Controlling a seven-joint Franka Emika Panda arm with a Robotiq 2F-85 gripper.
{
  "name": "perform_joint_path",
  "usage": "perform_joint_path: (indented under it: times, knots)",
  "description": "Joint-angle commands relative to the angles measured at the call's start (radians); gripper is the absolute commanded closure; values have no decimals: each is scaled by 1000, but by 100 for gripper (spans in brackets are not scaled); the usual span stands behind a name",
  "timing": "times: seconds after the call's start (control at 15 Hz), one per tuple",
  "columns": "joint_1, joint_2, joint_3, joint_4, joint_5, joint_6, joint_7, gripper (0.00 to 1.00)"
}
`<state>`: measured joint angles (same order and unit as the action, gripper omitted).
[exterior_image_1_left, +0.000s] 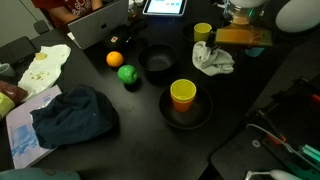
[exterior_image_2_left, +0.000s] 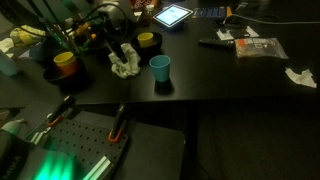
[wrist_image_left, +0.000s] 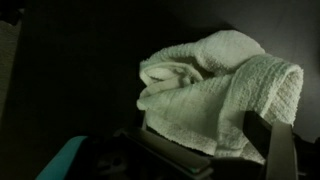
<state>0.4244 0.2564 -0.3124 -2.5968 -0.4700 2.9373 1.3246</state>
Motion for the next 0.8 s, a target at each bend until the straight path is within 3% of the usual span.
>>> perform_joint_path:
  times: [0.0,0.27,0.4,0.73]
  knots:
    - [88,73,-65,41,-75,85,139,0]
    - [137,108,-97,59,-76,123,198,0]
    - [120,90,-67,47,-53,127,179,0]
    - [148,67,-81,47,-67,147,183,0]
